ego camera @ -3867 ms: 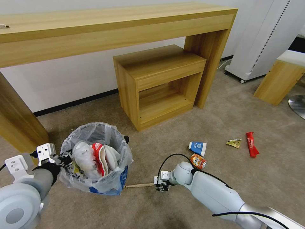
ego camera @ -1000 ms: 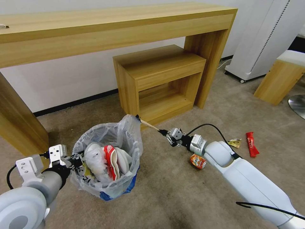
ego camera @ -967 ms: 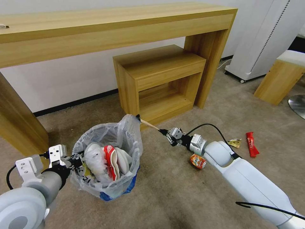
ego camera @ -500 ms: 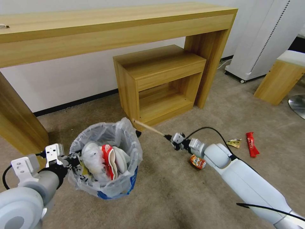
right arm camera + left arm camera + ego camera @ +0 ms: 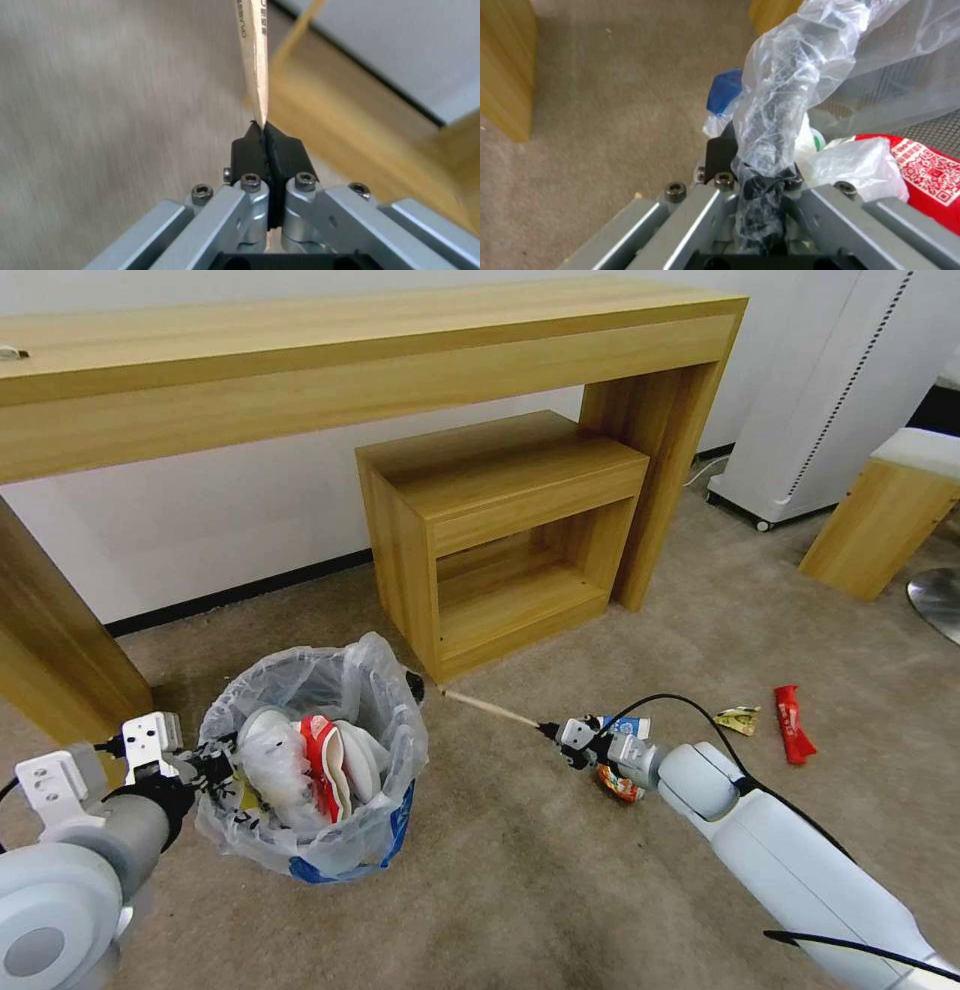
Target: Pick up the trash bin and place the garbage on the floor into it.
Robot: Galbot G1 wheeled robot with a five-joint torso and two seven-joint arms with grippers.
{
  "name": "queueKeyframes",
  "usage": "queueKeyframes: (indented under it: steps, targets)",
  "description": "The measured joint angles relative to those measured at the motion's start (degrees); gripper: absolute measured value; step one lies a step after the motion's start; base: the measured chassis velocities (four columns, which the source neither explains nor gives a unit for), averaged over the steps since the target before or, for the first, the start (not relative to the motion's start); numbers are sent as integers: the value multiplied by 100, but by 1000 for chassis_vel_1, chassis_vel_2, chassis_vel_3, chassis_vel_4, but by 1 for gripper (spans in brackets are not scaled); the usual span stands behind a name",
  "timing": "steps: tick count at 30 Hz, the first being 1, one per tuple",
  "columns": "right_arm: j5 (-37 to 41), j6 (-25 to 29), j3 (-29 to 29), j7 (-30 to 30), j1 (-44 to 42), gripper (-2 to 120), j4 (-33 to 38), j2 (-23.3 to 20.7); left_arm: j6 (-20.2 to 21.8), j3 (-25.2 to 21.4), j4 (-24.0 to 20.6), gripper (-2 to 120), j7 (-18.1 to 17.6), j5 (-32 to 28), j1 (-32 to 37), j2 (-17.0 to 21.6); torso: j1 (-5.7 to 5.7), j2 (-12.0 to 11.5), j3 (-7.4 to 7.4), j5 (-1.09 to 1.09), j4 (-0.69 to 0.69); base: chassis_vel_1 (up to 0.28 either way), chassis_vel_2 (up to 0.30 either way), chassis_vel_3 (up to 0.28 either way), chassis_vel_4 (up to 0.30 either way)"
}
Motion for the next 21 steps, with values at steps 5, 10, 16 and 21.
queueKeyframes:
  steps: [5, 10, 16, 21]
  targets:
    - [1271, 145, 41, 240, -12, 0, 830, -1, 0, 238, 3, 1, 40, -11, 30, -45, 0, 0, 0, -1, 0, 0, 0, 0, 0]
    - [1950, 316, -115, 350, 517, 0, 1125, 177, 0, 361, -53, 1, 159, -8, 188, -48, 0, 0, 0, -1, 1, 0, 0, 0, 0]
    - [2083, 351, -252, 437, 974, 0, 867, 487, 0, 408, -45, 1, 223, -20, 202, -25, 0, 0, 0, -1, 1, 0, 0, 0, 0]
    - [2347, 564, -311, 396, 1033, 0, 962, 615, 0, 469, 66, 1, 279, -32, 130, -16, 0, 0, 1, -1, 1, 0, 0, 0, 0]
